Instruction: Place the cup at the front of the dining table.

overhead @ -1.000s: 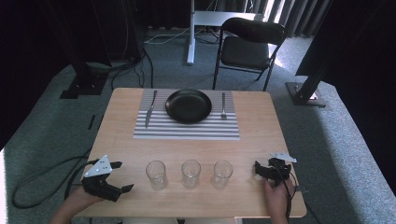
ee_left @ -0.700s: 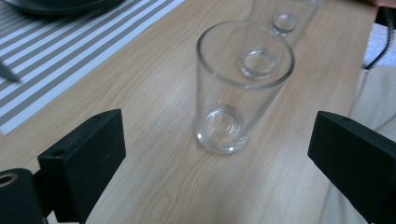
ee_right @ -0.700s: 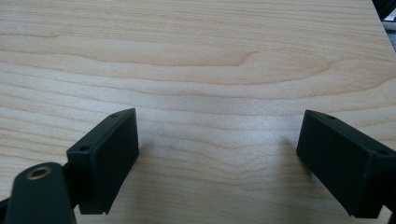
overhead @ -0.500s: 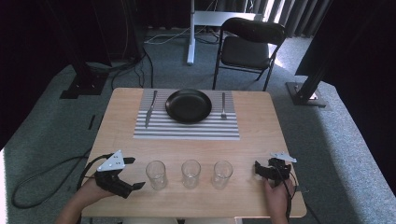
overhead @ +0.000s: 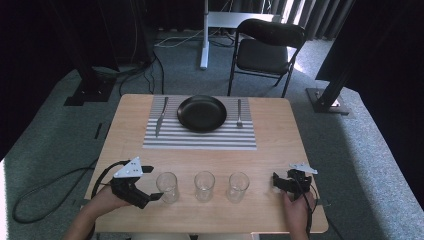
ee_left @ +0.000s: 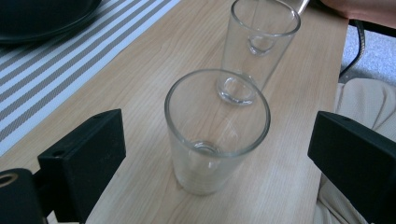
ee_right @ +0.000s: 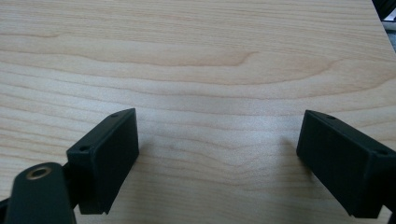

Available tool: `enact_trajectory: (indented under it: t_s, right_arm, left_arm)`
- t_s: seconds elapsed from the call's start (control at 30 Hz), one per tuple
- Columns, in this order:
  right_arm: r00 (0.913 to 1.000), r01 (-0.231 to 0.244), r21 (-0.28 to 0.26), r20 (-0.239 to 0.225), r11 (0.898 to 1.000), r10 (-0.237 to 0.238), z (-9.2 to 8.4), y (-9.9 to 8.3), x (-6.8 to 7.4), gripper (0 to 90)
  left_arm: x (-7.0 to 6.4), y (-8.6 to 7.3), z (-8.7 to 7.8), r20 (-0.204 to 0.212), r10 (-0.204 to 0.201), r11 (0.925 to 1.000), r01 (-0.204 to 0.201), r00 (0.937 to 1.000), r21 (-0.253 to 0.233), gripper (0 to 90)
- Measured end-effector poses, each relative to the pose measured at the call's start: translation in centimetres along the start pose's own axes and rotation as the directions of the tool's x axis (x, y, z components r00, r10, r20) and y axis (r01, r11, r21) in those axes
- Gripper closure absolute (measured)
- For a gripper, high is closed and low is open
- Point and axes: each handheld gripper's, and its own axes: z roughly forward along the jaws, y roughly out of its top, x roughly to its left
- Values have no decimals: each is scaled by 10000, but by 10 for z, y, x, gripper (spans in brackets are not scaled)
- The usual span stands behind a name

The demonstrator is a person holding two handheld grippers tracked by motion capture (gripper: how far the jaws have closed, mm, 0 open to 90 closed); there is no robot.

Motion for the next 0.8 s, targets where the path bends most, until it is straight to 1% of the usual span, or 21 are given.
enact_trajectory:
  t_s: [0.07, 0.1, 0.13, 0.17, 0.27, 0.3, 0.37, 0.43, 0.47, 0.63, 0.8]
  right_arm:
    - [10000, 2, 1, 0, 10000, -2, 0, 0, 0, 123]
    - [10000, -1, -2, -1, 10000, 1, 0, 0, 0, 123]
    - [10000, 0, 0, 0, 10000, 0, 0, 0, 0, 123]
    - [10000, 1, 0, 1, 10000, -1, 0, 0, 0, 123]
    - [10000, 1, 0, 0, 10000, -1, 0, 0, 0, 123]
    - [10000, 1, 0, 1, 10000, -1, 0, 0, 0, 123]
    - [10000, 2, 0, 1, 10000, -2, 0, 0, 0, 123]
    - [10000, -2, -3, -2, 10000, 2, 0, 0, 0, 123]
    - [10000, 1, 0, 0, 10000, -1, 0, 0, 0, 123]
    - [10000, 0, -3, -2, 10000, 0, 0, 0, 0, 123]
    - [10000, -3, -3, -1, 10000, 3, 0, 0, 0, 123]
  left_arm:
    - [-1, 2, 1, -10, 27, 10000, -27, 10000, 9, 45]
    - [-1, 5, 4, 101, 57, 10000, -57, 9999, 82, 45]
    - [-1, 6, 5, 76, 70, 9999, -70, 9999, 87, 45]
    - [-2, 10, 8, 163, 71, 9998, -73, 9998, 181, 45]
    - [-2, 11, 9, 135, 112, 9998, -114, 9998, 181, 45]
    - [-3, 16, 15, 206, 163, 9993, -170, 9997, 328, 46]
    - [-3, 18, 16, 217, 200, 9991, -208, 9996, 375, 45]
    - [-4, 22, 19, 266, 296, 9988, -306, 9992, 384, 45]
    - [-5, 24, 21, 252, 293, 9990, -301, 9993, 325, 45]
    - [-5, 28, 24, 313, 342, 9987, -353, 9989, 355, 45]
    - [-6, 36, 31, 390, 427, 9978, -446, 9983, 487, 45]
